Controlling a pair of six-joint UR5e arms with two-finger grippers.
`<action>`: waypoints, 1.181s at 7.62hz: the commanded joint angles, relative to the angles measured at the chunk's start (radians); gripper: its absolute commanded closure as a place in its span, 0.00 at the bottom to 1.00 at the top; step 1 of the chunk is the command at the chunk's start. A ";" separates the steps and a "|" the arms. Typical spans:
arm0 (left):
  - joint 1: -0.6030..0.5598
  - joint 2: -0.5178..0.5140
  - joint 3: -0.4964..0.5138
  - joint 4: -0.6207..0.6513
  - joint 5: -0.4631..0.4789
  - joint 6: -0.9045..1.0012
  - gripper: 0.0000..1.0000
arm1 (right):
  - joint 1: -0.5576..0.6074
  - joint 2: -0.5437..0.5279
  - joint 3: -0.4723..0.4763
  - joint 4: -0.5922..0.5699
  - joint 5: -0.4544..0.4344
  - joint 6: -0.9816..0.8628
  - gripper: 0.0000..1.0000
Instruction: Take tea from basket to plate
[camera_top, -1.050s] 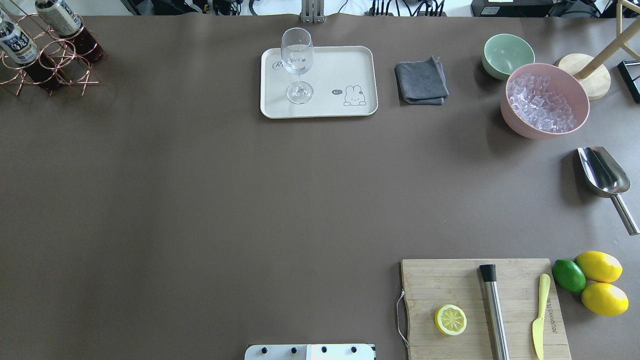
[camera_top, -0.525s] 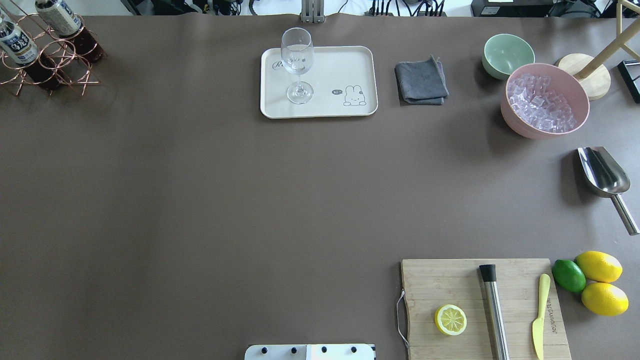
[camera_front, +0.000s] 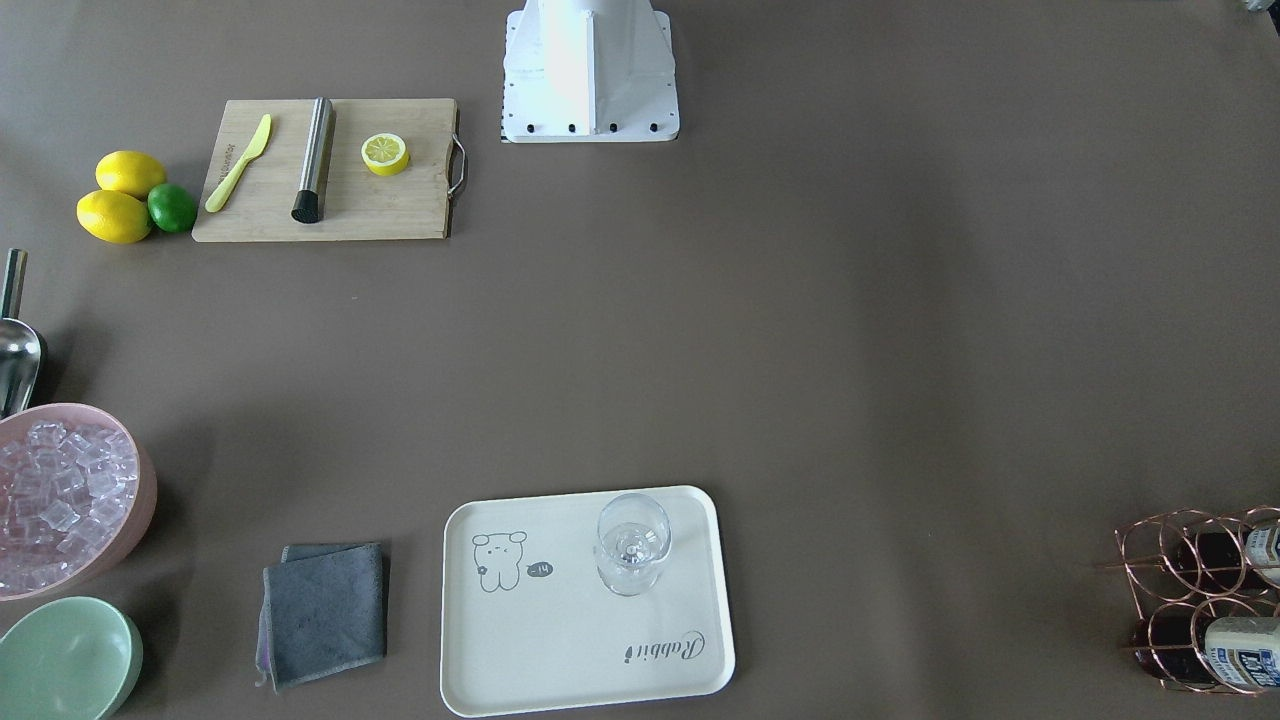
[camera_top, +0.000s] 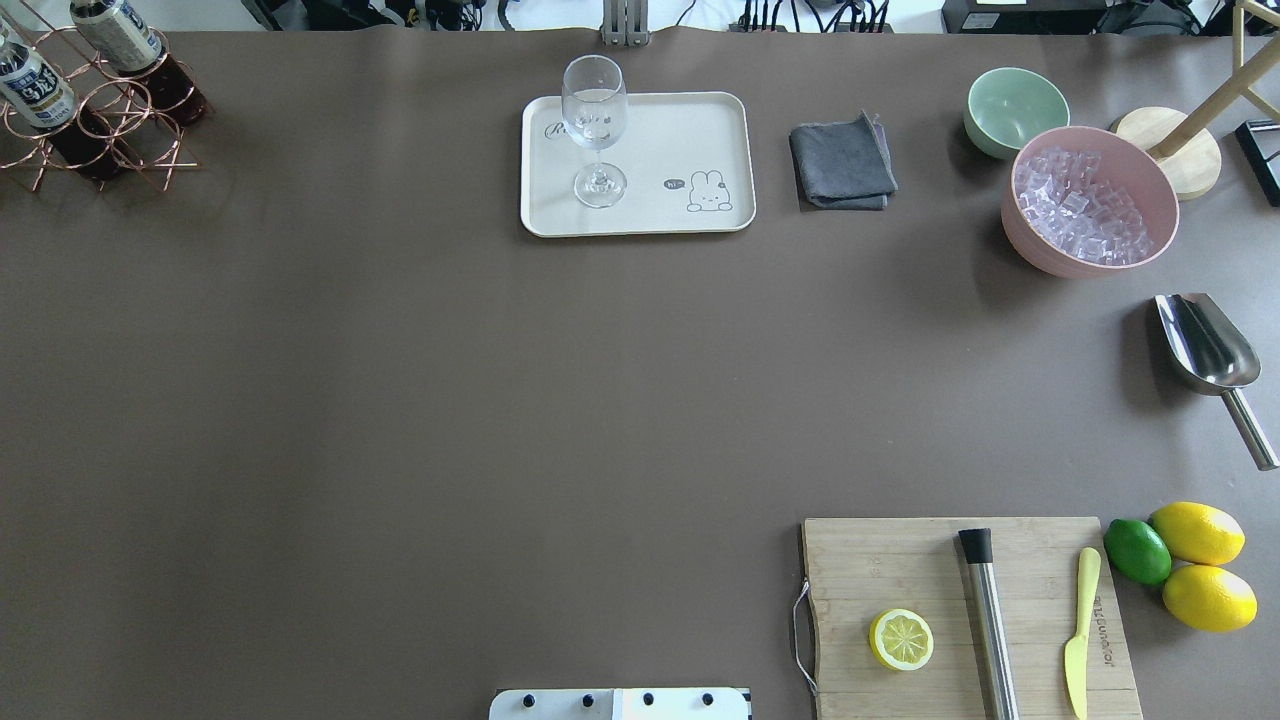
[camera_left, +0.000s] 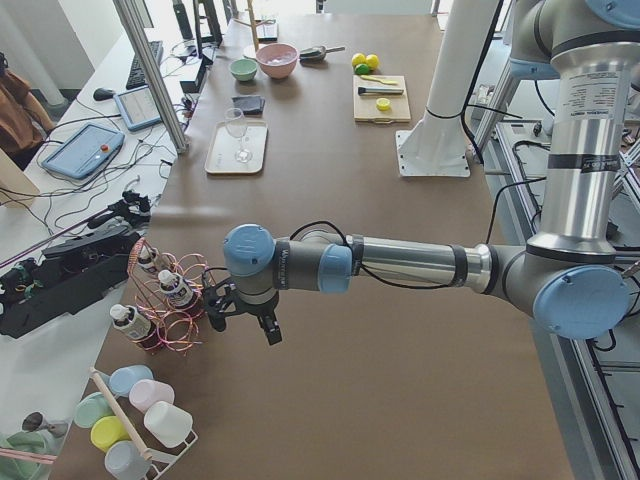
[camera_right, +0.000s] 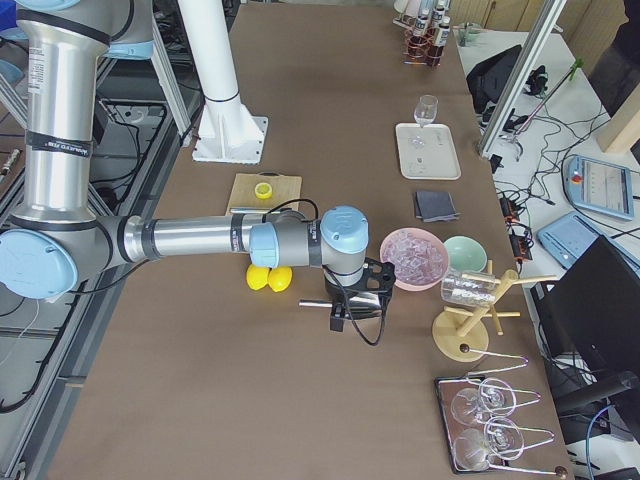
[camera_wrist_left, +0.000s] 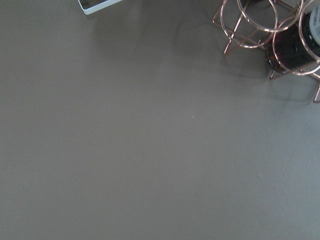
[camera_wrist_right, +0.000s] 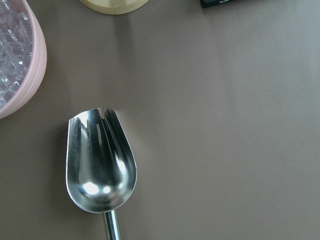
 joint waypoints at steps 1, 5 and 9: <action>-0.101 -0.128 0.062 0.005 -0.006 -0.083 0.02 | 0.000 -0.001 0.000 0.000 0.000 -0.001 0.00; -0.117 -0.246 0.091 -0.013 0.014 -0.403 0.02 | 0.000 0.001 -0.003 0.000 0.000 -0.001 0.00; -0.022 -0.406 0.221 -0.285 0.182 -1.004 0.02 | 0.000 -0.001 -0.003 0.000 0.000 -0.001 0.00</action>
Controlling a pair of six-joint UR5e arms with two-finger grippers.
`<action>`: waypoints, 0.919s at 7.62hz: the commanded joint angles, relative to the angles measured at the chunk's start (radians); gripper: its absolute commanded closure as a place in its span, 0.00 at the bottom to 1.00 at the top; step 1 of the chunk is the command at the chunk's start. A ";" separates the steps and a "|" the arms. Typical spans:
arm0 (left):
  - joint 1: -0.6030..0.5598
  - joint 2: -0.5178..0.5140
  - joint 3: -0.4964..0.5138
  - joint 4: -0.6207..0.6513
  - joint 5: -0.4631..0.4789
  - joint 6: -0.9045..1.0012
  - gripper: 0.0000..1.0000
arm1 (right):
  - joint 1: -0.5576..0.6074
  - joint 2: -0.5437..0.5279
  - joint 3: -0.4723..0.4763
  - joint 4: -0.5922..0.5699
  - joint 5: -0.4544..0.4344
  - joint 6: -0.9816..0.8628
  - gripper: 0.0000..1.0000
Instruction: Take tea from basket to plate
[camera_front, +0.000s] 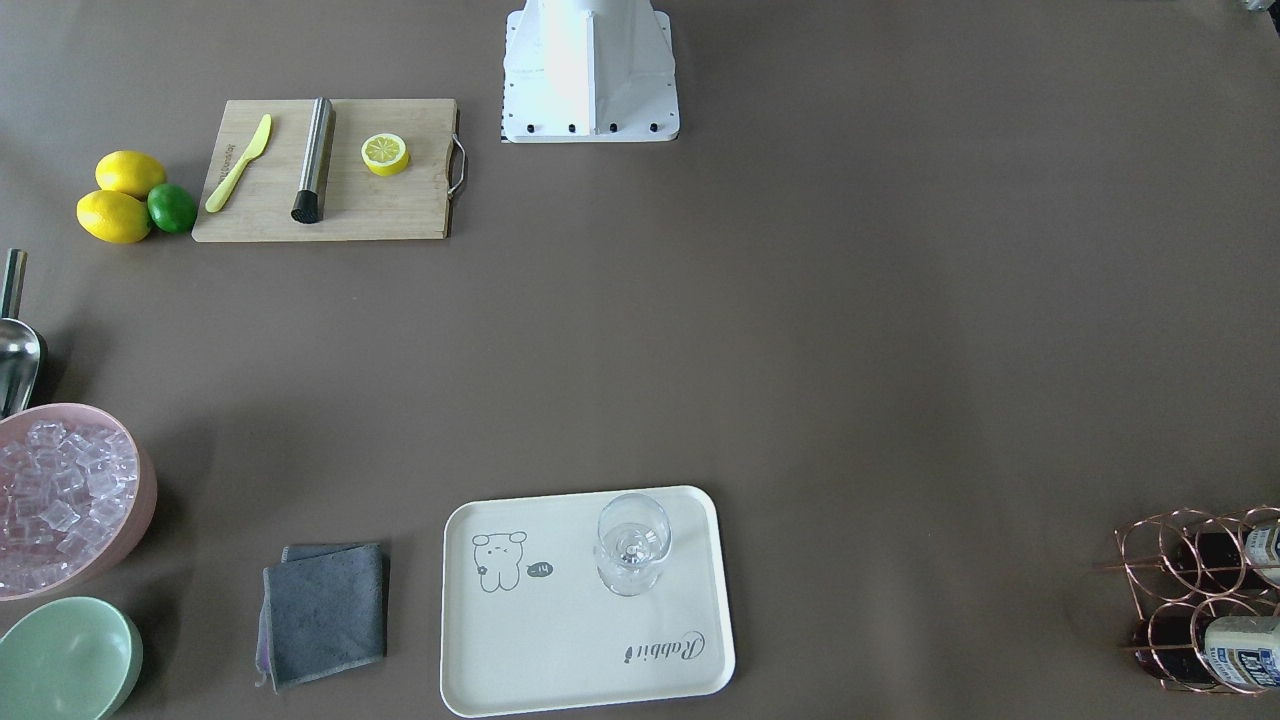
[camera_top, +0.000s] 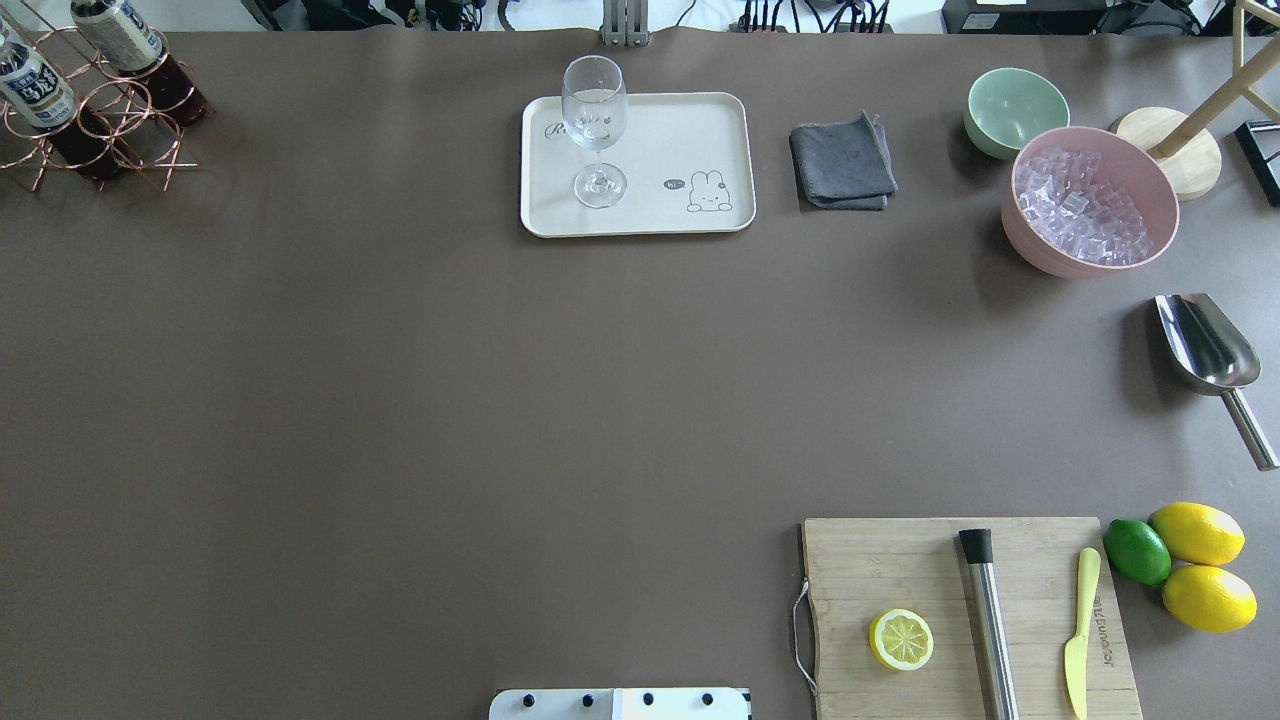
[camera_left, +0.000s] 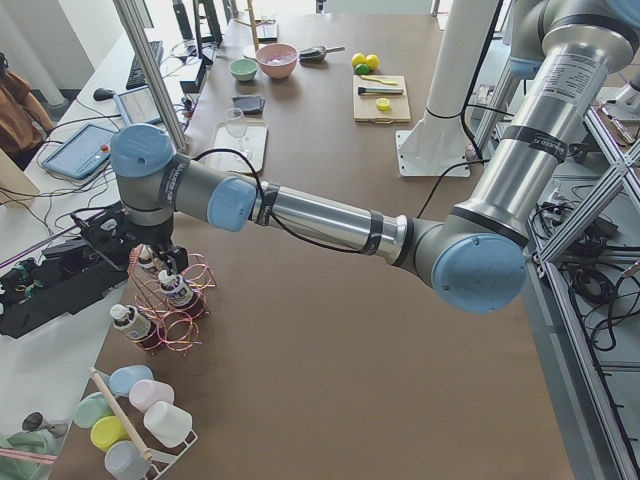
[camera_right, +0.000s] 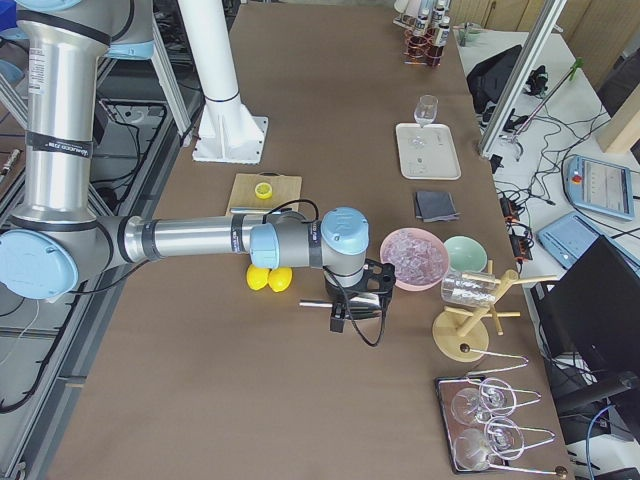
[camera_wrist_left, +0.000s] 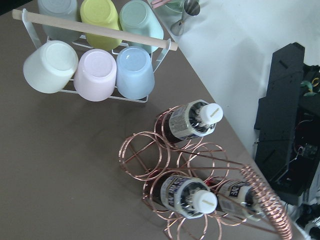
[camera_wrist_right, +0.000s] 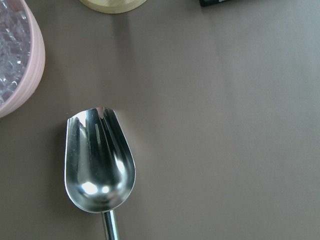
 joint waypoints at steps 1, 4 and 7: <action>0.044 -0.026 0.056 -0.176 0.121 -0.284 0.02 | 0.000 -0.001 0.000 0.000 0.000 0.000 0.00; 0.061 -0.039 0.111 -0.277 0.122 -0.466 0.02 | 0.000 -0.001 -0.002 0.000 0.000 0.000 0.00; 0.090 -0.144 0.237 -0.281 0.136 -0.586 0.02 | 0.000 -0.002 -0.003 0.000 0.000 0.000 0.00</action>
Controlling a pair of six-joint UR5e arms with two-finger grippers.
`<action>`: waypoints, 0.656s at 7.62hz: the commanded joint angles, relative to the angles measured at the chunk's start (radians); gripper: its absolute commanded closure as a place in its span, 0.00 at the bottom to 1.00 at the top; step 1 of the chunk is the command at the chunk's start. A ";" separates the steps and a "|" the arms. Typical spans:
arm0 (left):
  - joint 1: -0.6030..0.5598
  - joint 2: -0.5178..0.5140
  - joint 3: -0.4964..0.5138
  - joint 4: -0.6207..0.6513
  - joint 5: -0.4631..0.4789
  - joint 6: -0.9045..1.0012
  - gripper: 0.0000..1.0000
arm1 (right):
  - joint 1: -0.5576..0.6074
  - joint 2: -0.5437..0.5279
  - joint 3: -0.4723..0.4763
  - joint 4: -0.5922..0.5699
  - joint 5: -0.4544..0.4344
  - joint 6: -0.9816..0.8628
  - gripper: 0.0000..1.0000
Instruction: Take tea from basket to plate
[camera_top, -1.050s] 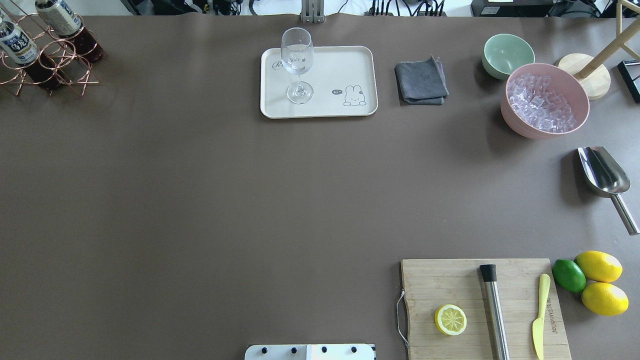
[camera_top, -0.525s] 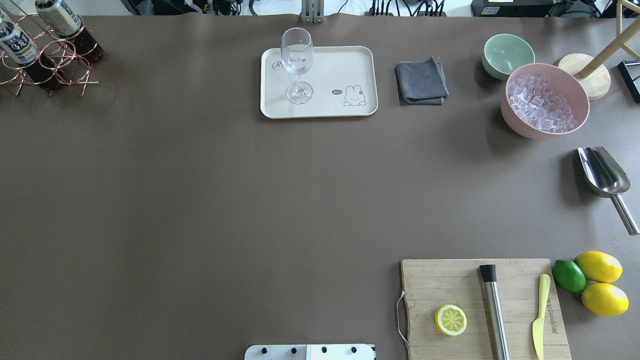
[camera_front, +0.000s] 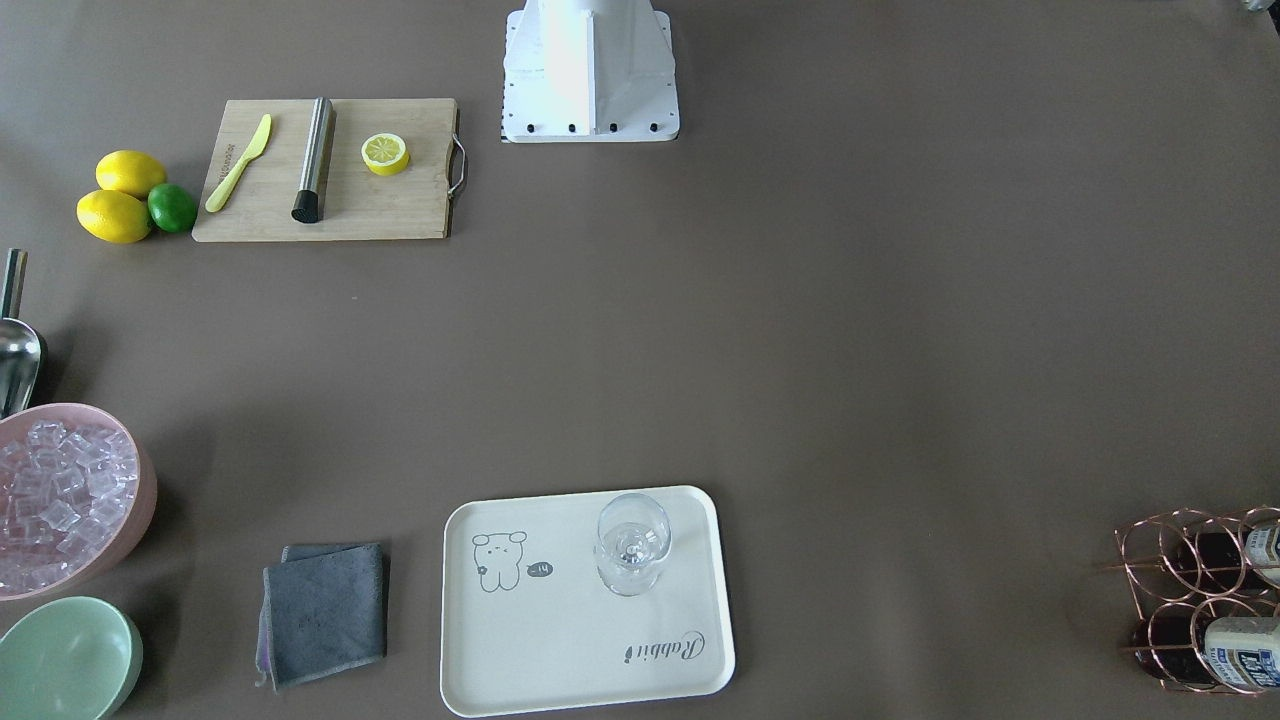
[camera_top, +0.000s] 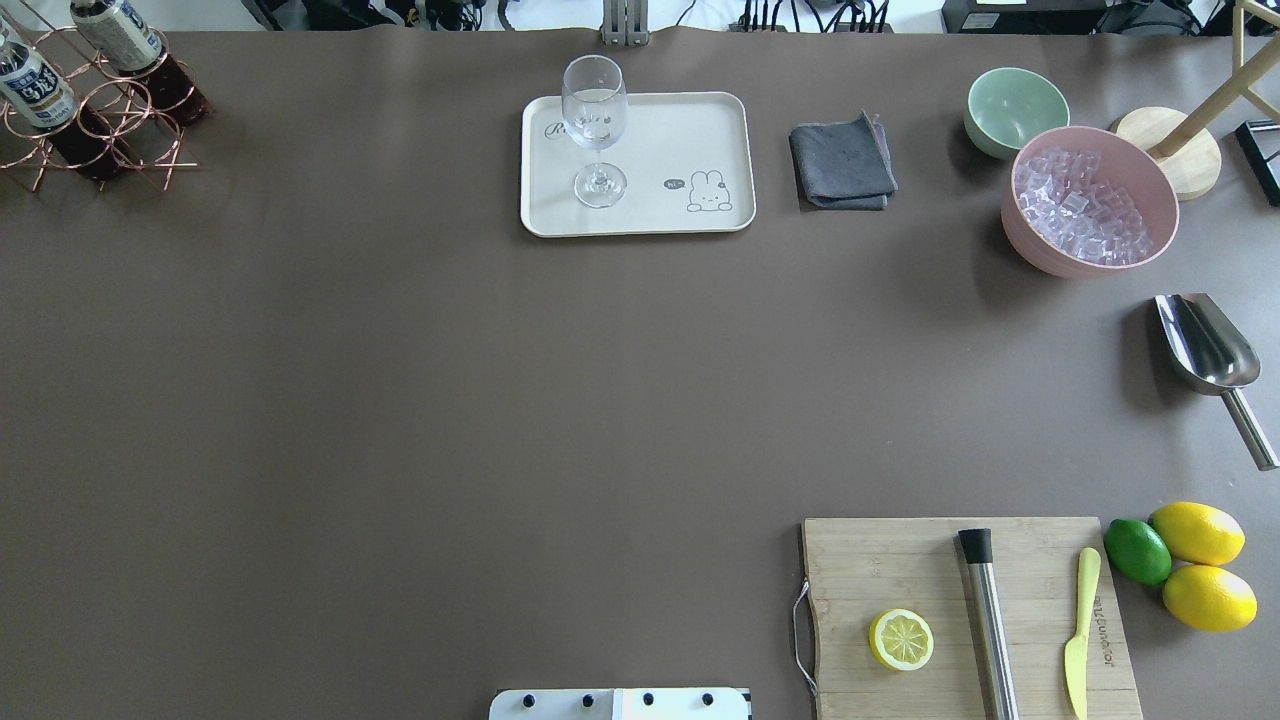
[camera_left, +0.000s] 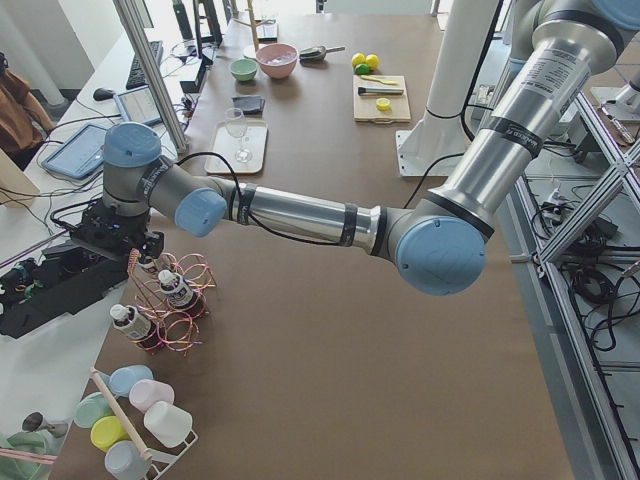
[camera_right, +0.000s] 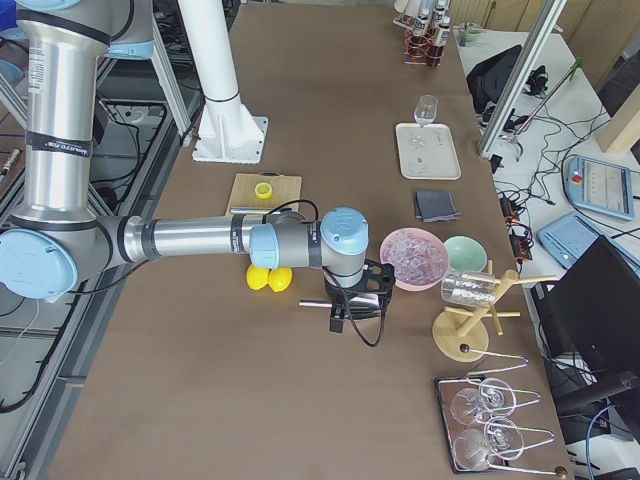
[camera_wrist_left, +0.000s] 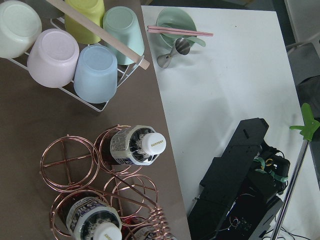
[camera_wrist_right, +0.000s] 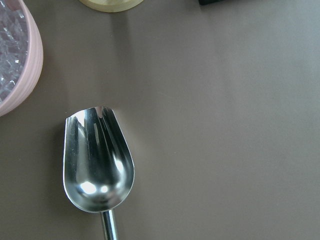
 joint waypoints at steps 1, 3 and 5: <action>0.032 -0.050 0.063 -0.007 0.004 -0.086 0.02 | 0.000 -0.001 -0.001 0.000 0.000 0.000 0.00; 0.052 -0.038 0.085 -0.038 0.004 -0.086 0.03 | 0.000 -0.001 -0.001 0.000 0.000 0.000 0.00; 0.057 -0.018 0.086 -0.046 0.000 -0.088 0.04 | 0.000 -0.001 -0.001 0.000 0.000 0.000 0.00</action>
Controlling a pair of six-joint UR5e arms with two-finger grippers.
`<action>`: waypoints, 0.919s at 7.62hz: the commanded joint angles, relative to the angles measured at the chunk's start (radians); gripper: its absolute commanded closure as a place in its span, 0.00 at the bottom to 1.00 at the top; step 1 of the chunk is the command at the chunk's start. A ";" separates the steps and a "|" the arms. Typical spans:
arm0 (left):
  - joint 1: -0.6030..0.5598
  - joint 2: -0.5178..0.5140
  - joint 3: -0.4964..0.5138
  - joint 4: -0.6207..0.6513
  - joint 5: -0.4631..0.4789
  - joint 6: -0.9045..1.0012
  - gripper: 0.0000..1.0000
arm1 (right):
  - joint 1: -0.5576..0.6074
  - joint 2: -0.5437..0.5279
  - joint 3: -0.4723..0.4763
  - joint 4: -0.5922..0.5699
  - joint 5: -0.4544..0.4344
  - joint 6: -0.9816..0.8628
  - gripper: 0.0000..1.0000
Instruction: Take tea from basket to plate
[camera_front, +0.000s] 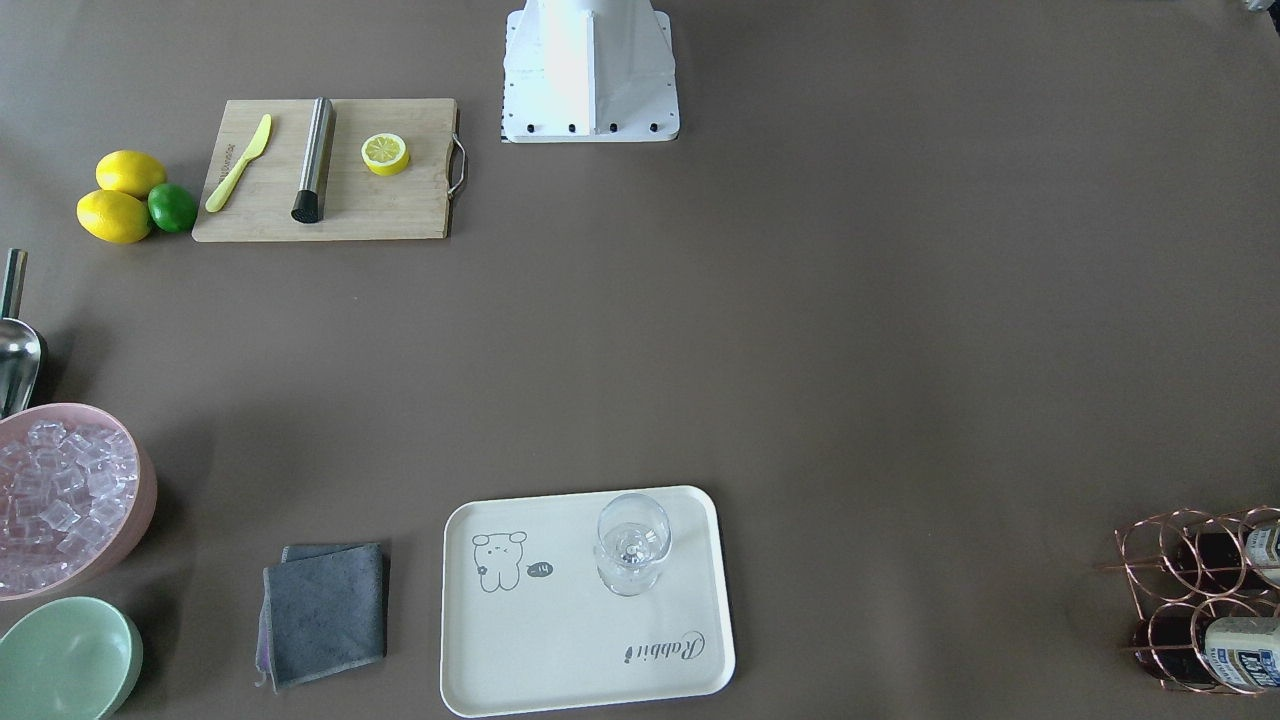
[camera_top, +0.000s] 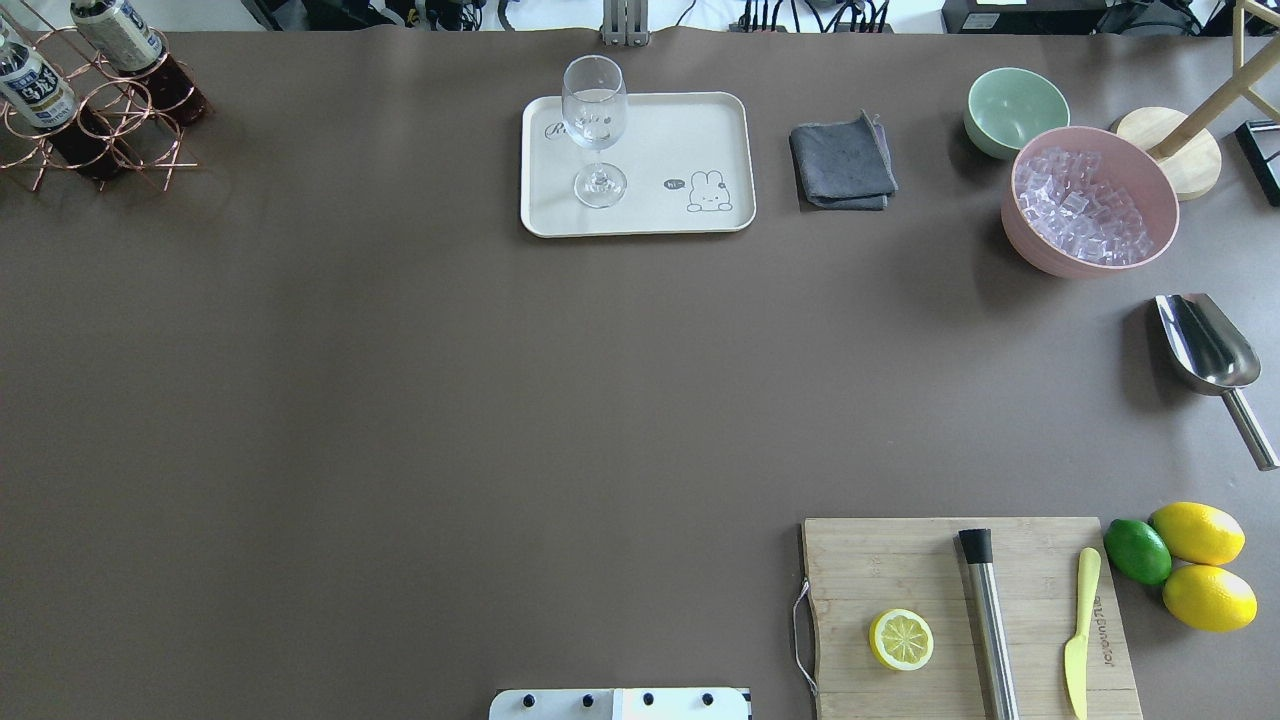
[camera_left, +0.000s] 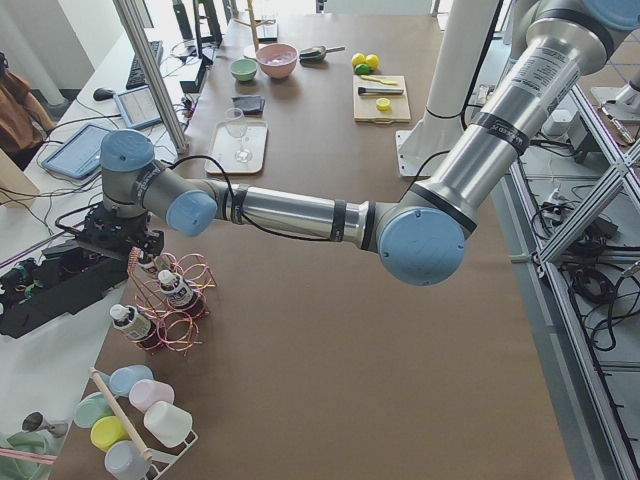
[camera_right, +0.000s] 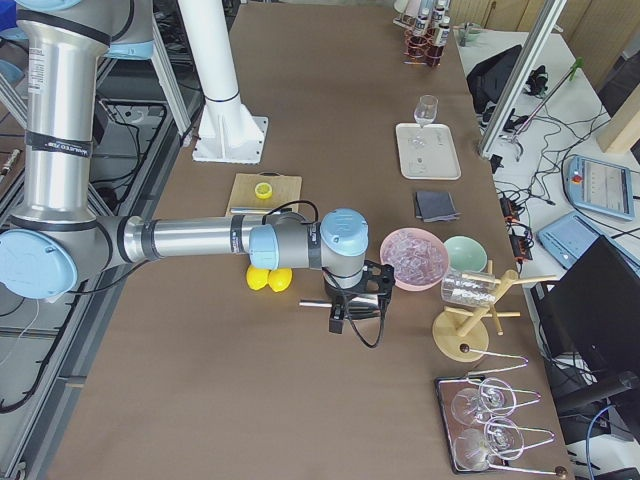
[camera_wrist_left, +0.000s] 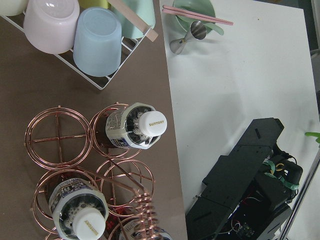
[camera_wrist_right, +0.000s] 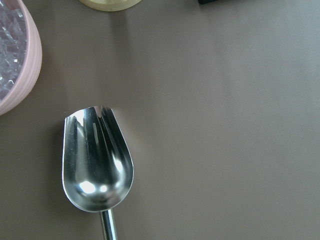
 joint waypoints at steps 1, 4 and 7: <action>0.008 0.019 0.005 -0.013 -0.005 -0.005 0.11 | 0.000 0.000 0.000 0.000 0.000 0.000 0.00; 0.034 0.022 0.034 -0.086 -0.002 -0.071 0.15 | 0.000 0.000 0.000 0.000 0.000 0.000 0.00; 0.037 0.022 0.039 -0.093 -0.002 -0.088 0.38 | 0.000 0.000 0.000 0.000 0.000 0.000 0.00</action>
